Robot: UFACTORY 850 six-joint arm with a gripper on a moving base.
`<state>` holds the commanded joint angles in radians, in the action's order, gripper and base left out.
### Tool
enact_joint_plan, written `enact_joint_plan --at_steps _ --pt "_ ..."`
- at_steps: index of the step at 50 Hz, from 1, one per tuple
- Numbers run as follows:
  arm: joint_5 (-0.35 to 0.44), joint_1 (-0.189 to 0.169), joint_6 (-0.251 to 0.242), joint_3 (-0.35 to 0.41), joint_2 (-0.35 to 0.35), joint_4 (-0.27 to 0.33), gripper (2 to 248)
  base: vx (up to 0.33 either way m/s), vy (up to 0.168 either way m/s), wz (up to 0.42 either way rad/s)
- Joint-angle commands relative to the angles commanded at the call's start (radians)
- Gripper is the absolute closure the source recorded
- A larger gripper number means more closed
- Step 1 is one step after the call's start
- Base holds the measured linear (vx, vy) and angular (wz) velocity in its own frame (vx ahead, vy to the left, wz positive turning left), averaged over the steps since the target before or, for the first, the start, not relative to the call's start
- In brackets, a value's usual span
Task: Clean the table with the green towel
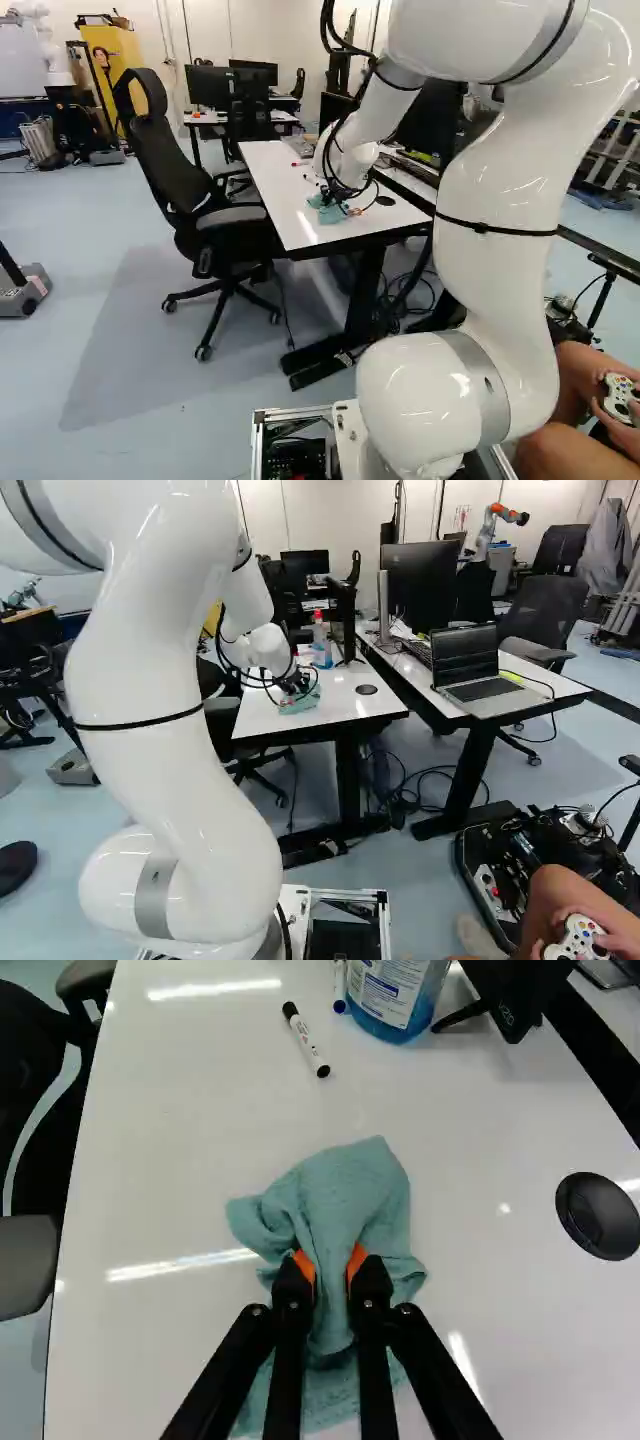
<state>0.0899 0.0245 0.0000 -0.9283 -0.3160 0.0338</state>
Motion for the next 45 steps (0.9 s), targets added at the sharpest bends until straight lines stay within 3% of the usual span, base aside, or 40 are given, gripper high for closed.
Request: enact_joint_plan --at_steps 21,45 --pt "0.000 0.019 0.000 -0.111 -0.089 0.000 197 0.000 0.000 0.000" --pt "0.000 0.071 0.000 -0.206 -0.162 0.000 197 0.000 0.000 0.000"
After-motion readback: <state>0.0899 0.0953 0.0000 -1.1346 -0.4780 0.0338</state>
